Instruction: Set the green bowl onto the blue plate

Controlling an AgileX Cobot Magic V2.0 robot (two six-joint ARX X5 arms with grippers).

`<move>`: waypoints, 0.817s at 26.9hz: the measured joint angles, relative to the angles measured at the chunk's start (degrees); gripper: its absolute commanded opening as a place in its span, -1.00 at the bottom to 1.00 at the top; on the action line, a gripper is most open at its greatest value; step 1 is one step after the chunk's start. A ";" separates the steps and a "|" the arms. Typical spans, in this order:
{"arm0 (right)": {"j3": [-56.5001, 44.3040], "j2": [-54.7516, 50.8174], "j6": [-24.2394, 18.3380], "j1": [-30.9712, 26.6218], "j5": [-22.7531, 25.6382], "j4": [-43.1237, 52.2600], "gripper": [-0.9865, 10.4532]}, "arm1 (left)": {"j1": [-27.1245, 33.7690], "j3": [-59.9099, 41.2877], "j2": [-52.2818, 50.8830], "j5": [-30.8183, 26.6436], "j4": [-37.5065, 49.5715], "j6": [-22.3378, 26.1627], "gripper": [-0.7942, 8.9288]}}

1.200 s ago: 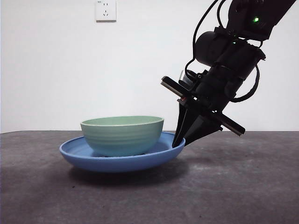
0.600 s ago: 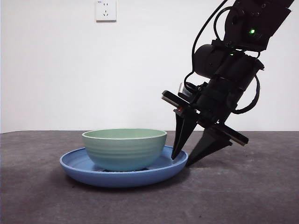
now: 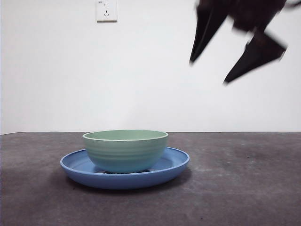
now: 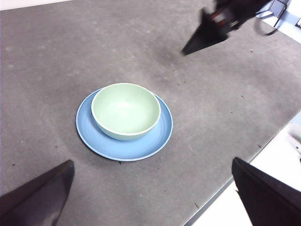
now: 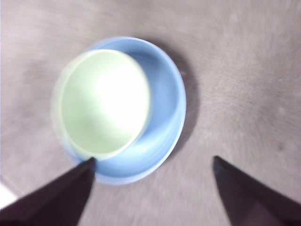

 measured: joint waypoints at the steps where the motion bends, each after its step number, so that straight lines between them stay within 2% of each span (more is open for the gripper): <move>1: 0.02 -3.39 -0.66 0.35 0.87 -1.99 -0.05 | 0.00 0.00 0.00 0.00 0.00 0.00 0.32; 6: 0.02 -14.43 -2.19 3.04 4.02 -10.01 0.22 | 0.00 0.00 0.00 0.00 0.00 0.00 0.32; 17: -2.05 -32.15 -2.75 11.13 5.99 -17.07 0.22 | 0.00 0.00 0.00 0.00 -0.02 0.00 0.32; 22: -6.45 -39.71 -2.75 11.69 7.78 -19.37 0.22 | 0.00 0.00 0.00 0.00 0.00 0.00 0.32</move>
